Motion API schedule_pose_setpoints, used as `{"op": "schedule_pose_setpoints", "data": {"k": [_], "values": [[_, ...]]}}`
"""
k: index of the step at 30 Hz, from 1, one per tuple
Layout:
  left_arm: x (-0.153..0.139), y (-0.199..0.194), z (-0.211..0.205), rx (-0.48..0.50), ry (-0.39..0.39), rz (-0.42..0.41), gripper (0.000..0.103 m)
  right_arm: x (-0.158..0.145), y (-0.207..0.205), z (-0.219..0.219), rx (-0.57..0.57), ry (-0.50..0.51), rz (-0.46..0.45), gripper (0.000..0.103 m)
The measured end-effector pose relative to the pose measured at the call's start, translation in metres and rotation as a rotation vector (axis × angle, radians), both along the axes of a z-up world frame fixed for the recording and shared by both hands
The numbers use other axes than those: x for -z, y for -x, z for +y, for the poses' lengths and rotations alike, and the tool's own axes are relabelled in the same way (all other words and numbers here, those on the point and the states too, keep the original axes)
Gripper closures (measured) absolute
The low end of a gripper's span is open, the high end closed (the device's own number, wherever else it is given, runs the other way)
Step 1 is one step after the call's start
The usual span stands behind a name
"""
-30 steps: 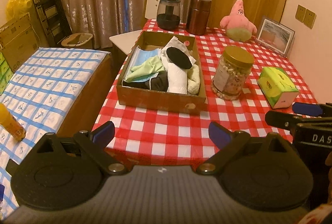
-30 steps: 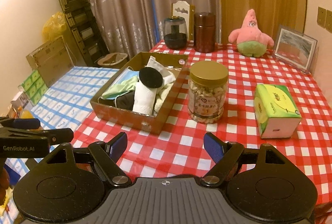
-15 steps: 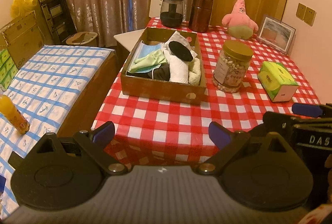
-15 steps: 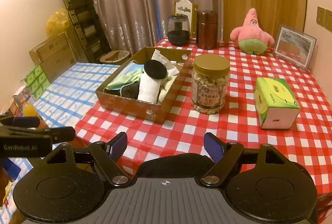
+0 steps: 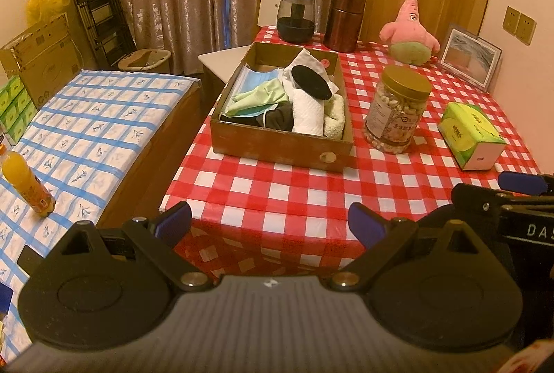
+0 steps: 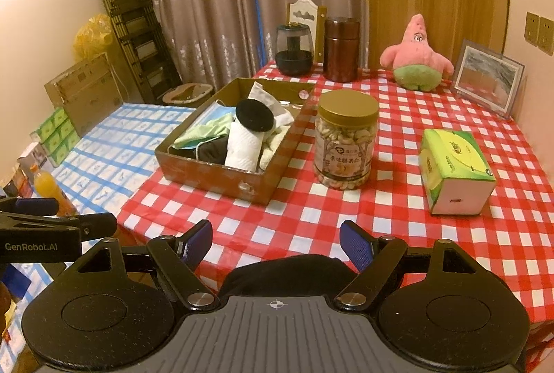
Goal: Organize soft objects
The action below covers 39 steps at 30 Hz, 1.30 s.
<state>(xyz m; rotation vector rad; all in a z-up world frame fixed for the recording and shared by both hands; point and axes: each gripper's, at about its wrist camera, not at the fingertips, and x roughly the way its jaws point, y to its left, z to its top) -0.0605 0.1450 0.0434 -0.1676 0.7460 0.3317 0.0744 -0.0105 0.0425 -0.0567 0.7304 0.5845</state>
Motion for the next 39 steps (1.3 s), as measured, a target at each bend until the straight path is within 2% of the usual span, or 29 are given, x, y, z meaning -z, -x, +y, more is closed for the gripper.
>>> {"op": "schedule_pose_setpoints", "data": {"k": [39], "values": [[-0.0075,-0.0042,-0.0048,0.004,-0.01,-0.019,0.007,-0.0006,-0.0008,-0.0018,0.003,0.002,-0.006,0.023]]}}
